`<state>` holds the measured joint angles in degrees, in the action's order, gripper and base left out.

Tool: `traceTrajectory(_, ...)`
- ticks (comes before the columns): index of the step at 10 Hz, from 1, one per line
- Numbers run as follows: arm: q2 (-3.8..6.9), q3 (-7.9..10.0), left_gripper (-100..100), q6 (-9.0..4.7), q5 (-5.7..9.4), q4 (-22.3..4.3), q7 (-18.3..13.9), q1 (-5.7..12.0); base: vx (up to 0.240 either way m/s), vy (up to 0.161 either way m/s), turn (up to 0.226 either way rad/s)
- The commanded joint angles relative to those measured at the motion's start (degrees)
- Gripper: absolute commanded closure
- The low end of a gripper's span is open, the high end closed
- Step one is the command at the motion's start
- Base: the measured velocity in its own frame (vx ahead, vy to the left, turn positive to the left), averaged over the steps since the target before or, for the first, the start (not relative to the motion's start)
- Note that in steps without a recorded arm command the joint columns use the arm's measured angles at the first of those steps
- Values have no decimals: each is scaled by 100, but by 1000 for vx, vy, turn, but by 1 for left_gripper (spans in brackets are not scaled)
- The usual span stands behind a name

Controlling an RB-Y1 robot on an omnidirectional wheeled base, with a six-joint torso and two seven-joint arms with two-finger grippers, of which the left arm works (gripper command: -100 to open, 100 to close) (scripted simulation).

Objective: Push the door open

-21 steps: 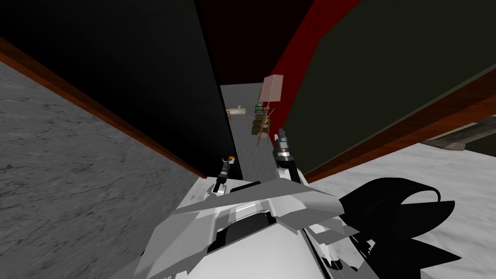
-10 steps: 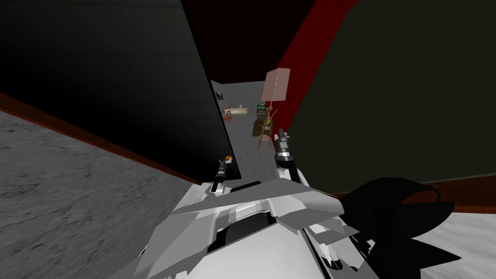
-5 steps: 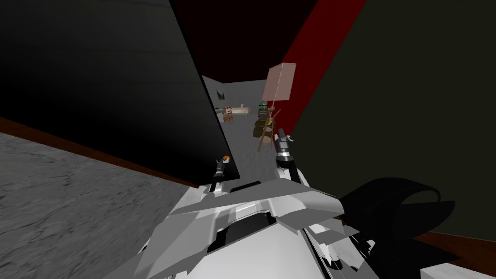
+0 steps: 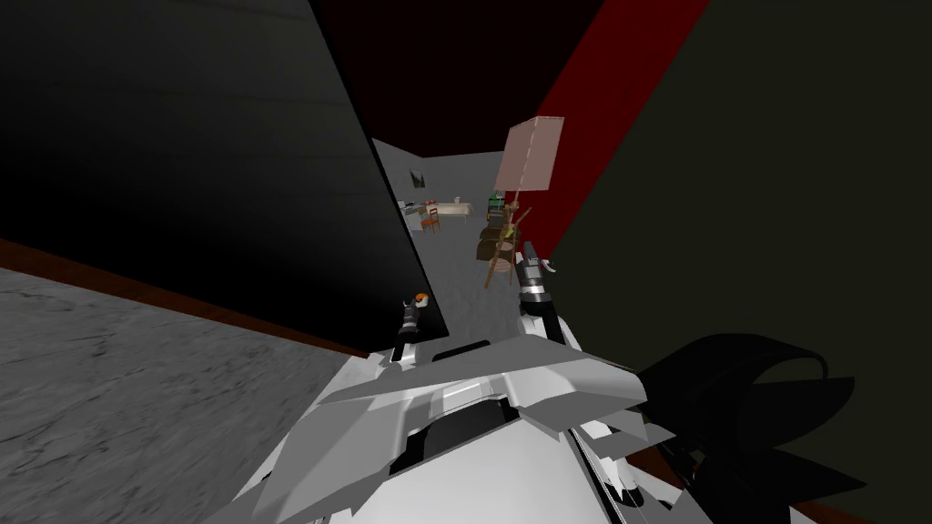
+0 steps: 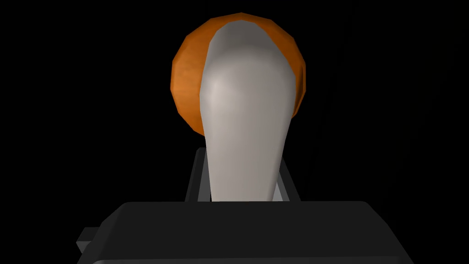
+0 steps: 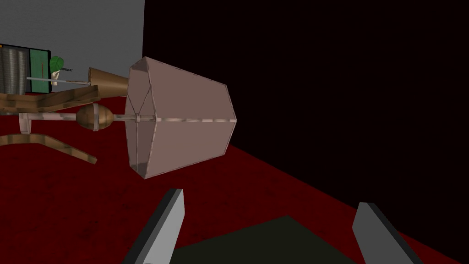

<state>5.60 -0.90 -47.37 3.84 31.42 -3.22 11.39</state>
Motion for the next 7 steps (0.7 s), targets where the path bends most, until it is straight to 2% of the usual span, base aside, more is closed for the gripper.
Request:
traceTrajectory(1,24,129,100,-50,65,-99,43,105,143,-89,56)
traceTrajectory(6,4,396,100,-4,195,-123,180,116,189,-100,47)
traceTrajectory(7,23,369,100,83,180,13,164,25,77,-42,36)
